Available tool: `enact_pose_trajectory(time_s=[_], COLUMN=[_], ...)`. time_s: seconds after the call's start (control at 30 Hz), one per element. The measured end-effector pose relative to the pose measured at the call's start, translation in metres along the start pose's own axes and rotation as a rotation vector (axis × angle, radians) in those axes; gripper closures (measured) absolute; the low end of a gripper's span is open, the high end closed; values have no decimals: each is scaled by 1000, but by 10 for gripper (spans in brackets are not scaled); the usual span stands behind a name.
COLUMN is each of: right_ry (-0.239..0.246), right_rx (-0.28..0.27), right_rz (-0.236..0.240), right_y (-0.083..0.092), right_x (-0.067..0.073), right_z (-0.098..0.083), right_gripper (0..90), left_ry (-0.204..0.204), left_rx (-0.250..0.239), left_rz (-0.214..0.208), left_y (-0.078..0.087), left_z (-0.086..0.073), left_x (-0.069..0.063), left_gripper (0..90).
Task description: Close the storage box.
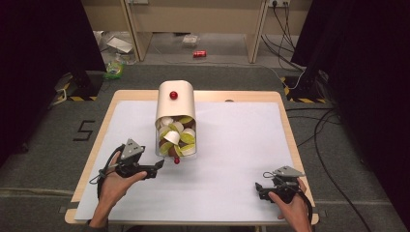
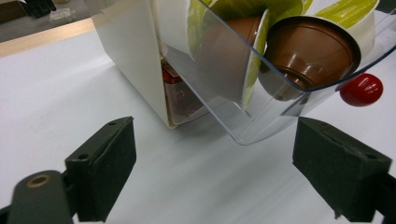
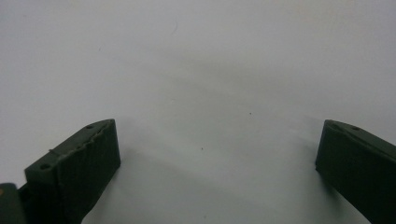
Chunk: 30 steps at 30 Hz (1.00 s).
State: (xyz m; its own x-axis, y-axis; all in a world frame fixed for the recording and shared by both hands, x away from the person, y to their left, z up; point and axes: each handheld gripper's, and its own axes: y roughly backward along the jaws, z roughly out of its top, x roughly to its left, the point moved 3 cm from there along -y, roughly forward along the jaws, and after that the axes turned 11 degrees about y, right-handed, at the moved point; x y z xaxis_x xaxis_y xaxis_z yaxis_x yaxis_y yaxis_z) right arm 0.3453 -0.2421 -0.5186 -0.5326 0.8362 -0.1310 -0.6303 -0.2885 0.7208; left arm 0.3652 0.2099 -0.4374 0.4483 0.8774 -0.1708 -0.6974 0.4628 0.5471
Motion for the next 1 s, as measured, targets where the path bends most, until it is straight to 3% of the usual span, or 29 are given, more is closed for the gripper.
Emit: enact_pose_trajectory(time_s=[0.23,0.4,0.47,1.0], right_ry=[0,0,0,0], right_rx=[1,0,-1,0], right_rz=[0,0,1,-1], right_y=[0,0,0,0], right_x=[0,0,0,0], right_z=[0,0,0,0], right_gripper=[4,4,4,4], left_ry=[4,54,42,76], left_rx=[-2,-69,-59,-24], left_rz=[3,-1,3,-7], left_y=[-1,4,5,-5], left_z=[2,11,13,12], left_x=[-1,1,1,3], left_gripper=[101,107,113,83])
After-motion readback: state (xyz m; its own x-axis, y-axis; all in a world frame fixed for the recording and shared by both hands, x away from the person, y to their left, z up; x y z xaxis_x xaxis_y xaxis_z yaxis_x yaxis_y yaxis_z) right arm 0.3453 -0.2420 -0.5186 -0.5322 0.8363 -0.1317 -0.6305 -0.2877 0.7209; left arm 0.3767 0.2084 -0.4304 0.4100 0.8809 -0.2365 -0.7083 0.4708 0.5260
